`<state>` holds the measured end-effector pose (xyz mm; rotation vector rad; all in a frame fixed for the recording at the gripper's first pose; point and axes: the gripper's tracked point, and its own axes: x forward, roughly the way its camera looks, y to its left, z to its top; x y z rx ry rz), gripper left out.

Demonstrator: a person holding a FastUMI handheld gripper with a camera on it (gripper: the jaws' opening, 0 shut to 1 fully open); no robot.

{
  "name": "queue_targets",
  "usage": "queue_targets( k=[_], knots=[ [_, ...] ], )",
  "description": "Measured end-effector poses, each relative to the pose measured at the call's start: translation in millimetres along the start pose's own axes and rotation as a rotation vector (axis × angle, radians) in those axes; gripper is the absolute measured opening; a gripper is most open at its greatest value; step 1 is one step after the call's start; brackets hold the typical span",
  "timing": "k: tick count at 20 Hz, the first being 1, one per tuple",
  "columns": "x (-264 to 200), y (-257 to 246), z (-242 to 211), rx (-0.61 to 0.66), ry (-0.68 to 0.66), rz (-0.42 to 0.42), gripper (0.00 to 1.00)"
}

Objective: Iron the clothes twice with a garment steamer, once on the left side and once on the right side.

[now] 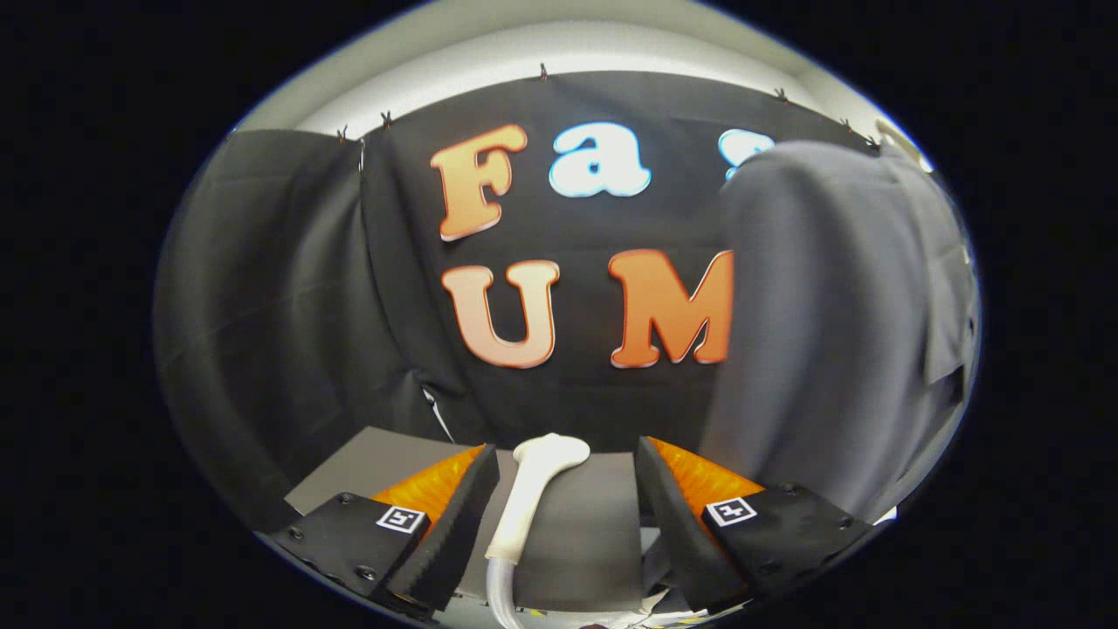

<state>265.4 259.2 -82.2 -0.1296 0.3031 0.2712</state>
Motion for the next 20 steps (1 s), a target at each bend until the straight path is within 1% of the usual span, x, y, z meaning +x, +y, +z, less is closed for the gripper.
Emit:
queue_targets(
  k=[4, 7, 9, 13, 16, 20],
  knots=[
    [-86, -45, 38, 0.017, -0.137, -0.027, 1.0],
    [-132, -85, 59, 0.019, -0.229, -0.098, 0.99],
    [-157, -109, 65, 0.02, -0.268, -0.149, 0.99],
    [-187, -148, 46, -0.021, -0.251, -0.224, 0.99],
    [-199, -171, 25, 0.0, -0.207, -0.25, 0.99],
    [-216, -213, 15, 0.023, -0.19, -0.328, 0.99]
  ],
)
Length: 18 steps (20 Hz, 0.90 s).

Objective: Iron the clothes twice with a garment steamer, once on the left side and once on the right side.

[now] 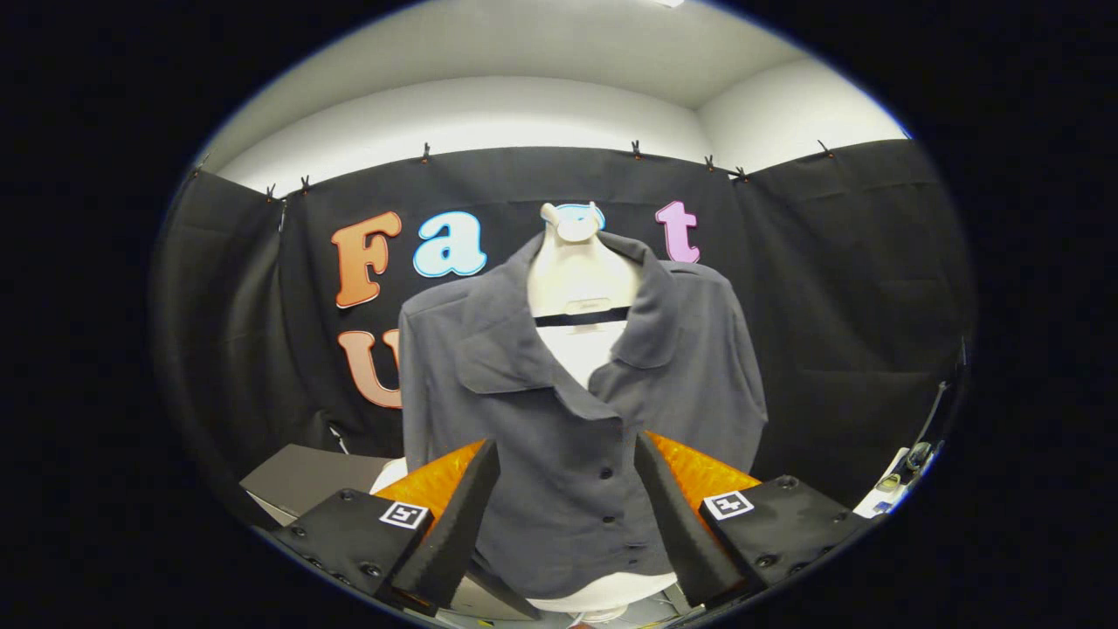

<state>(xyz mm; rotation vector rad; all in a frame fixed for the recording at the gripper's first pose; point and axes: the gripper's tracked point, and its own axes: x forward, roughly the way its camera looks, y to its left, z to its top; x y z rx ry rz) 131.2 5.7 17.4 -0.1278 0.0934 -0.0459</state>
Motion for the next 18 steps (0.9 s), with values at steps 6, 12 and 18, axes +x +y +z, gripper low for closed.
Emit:
queue_targets(
  k=[6, 12, 18],
  knots=[
    [12, 42, -70, 0.111, 0.154, 0.067, 0.99],
    [35, 202, -133, 0.016, 0.251, 0.268, 0.98],
    [95, 311, -192, -0.138, 0.284, 0.286, 0.99]
  ],
)
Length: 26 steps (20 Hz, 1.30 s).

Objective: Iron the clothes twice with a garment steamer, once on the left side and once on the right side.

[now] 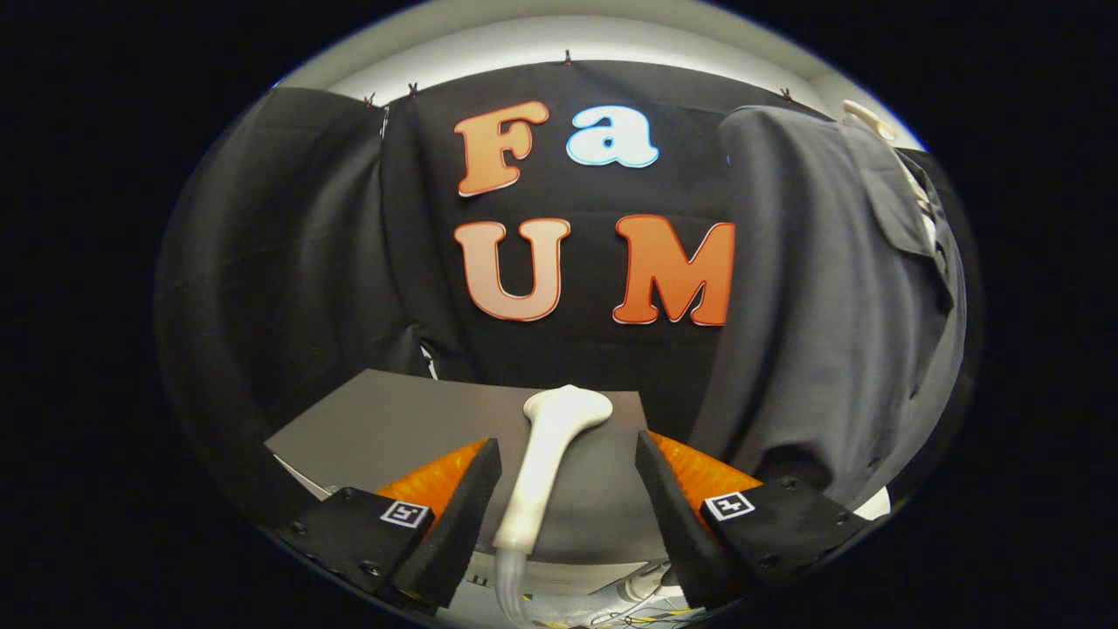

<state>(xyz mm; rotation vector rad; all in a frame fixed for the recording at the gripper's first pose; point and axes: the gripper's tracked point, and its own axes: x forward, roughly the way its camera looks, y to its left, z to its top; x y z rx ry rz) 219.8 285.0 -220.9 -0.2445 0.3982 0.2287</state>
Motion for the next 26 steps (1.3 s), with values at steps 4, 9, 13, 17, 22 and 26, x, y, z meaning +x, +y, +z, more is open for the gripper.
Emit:
queue_targets(
  k=[4, 9, 13, 17, 22, 26],
  knots=[
    [74, 11, -35, -0.026, 0.138, -0.077, 0.99],
    [108, 5, -75, 0.033, 0.288, -0.117, 0.96],
    [108, 11, -74, 0.123, 0.301, -0.074, 0.73],
    [76, 17, -48, 0.113, 0.18, -0.019, 0.42],
    [-34, 20, -7, 0.137, -0.01, 0.124, 0.39],
    [-111, -12, 27, 0.113, -0.133, 0.156, 0.39]
  ],
)
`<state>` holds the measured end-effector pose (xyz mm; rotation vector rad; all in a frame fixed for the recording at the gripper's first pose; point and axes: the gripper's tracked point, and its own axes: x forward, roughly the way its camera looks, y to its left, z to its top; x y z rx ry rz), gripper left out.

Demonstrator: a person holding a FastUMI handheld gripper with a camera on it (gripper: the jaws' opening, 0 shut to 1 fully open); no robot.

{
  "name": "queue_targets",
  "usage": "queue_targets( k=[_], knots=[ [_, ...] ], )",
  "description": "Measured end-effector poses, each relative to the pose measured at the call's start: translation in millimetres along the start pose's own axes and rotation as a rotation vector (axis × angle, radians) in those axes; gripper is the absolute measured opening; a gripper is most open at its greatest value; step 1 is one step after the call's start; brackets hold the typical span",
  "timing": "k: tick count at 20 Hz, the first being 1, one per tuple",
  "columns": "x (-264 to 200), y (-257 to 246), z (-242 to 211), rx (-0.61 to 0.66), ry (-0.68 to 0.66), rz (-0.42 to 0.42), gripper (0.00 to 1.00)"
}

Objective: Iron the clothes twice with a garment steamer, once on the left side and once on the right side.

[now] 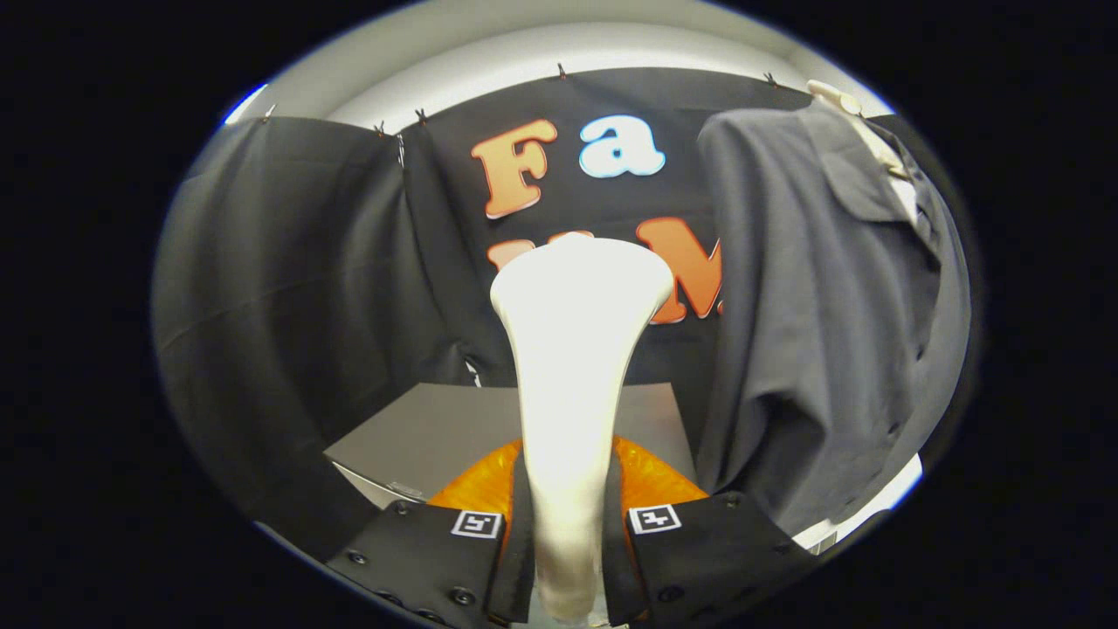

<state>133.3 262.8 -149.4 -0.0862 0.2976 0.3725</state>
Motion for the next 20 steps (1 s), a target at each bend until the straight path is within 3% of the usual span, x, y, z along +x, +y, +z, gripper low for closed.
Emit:
queue_targets(
  k=[4, 7, 14, 20],
  knots=[
    [-67, -48, 39, -0.015, -0.12, -0.08, 0.39],
    [-112, -101, 61, 0.001, -0.217, -0.186, 0.39],
    [-180, -207, 91, 0.026, -0.316, -0.405, 0.39],
    [-200, -208, 91, 0.003, -0.324, -0.42, 0.39]
  ],
)
